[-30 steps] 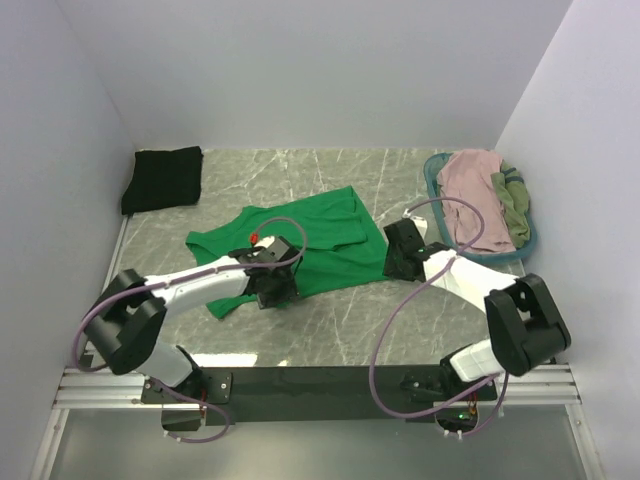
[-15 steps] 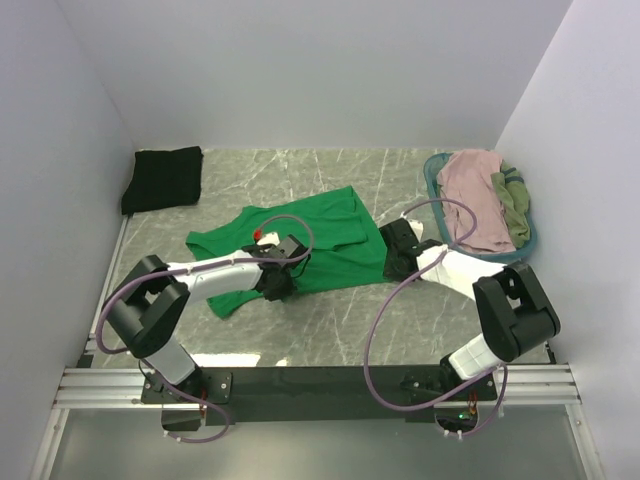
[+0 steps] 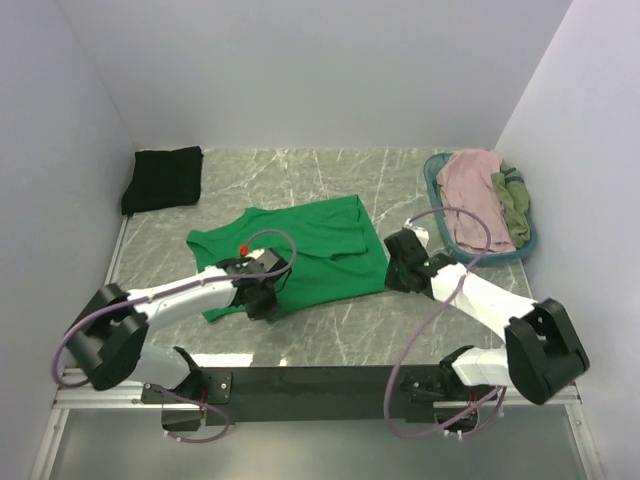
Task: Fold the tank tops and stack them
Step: Flatten the tank top out
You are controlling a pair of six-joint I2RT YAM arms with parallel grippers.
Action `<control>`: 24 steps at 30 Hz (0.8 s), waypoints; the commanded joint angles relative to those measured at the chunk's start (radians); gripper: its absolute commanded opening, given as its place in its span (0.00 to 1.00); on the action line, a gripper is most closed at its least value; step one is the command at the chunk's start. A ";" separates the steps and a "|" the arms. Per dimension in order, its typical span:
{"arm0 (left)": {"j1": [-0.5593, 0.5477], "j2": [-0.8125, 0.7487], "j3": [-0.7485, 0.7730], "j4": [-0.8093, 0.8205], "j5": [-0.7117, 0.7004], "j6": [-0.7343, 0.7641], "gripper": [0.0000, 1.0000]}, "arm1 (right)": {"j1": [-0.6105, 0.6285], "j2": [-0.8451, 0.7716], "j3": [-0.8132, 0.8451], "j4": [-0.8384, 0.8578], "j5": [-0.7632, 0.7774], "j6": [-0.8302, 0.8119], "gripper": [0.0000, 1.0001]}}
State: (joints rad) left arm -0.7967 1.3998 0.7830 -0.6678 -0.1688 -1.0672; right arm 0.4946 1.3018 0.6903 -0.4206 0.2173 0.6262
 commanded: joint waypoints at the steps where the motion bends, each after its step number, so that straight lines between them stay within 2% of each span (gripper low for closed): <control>1: -0.006 -0.080 -0.078 -0.085 0.121 0.027 0.01 | 0.053 -0.088 -0.057 -0.049 -0.016 0.067 0.00; 5: -0.004 -0.122 -0.152 -0.079 0.199 0.036 0.01 | 0.163 -0.148 -0.133 -0.049 -0.050 0.148 0.01; 6: -0.006 -0.125 -0.157 -0.079 0.209 0.042 0.01 | 0.171 -0.157 -0.146 -0.043 -0.059 0.171 0.08; 7: -0.004 -0.127 -0.156 -0.082 0.216 0.052 0.03 | 0.176 -0.182 -0.156 -0.038 -0.065 0.181 0.24; 8: -0.006 -0.127 -0.148 -0.087 0.225 0.074 0.14 | 0.177 -0.199 -0.164 -0.040 -0.062 0.188 0.33; 10: -0.006 -0.134 -0.105 -0.104 0.238 0.113 0.30 | 0.176 -0.260 -0.155 -0.058 -0.036 0.196 0.50; 11: -0.004 -0.139 -0.082 -0.114 0.235 0.124 0.43 | 0.174 -0.274 -0.137 -0.070 -0.018 0.190 0.56; 12: -0.004 -0.146 -0.059 -0.134 0.241 0.136 0.48 | 0.165 -0.282 -0.077 -0.096 0.019 0.173 0.59; 14: -0.004 -0.168 0.039 -0.160 0.223 0.170 0.55 | 0.153 -0.276 0.025 -0.095 0.033 0.144 0.59; 17: -0.004 -0.163 0.191 -0.174 0.219 0.202 0.57 | 0.089 -0.176 0.170 -0.040 0.001 0.058 0.58; 18: -0.006 -0.139 0.225 -0.149 0.221 0.207 0.57 | 0.066 -0.097 0.205 -0.008 -0.040 0.011 0.54; 21: -0.006 -0.087 0.306 -0.061 0.222 0.214 0.56 | -0.045 0.051 0.343 0.057 -0.160 -0.068 0.49; 24: -0.009 -0.016 0.306 0.184 0.282 0.170 0.54 | -0.122 0.297 0.494 0.068 -0.300 -0.114 0.45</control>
State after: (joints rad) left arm -0.7971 1.3163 1.0840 -0.6762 0.0586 -0.8936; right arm 0.4358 1.4197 1.0824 -0.4015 0.0597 0.6083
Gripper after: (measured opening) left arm 0.543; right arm 0.468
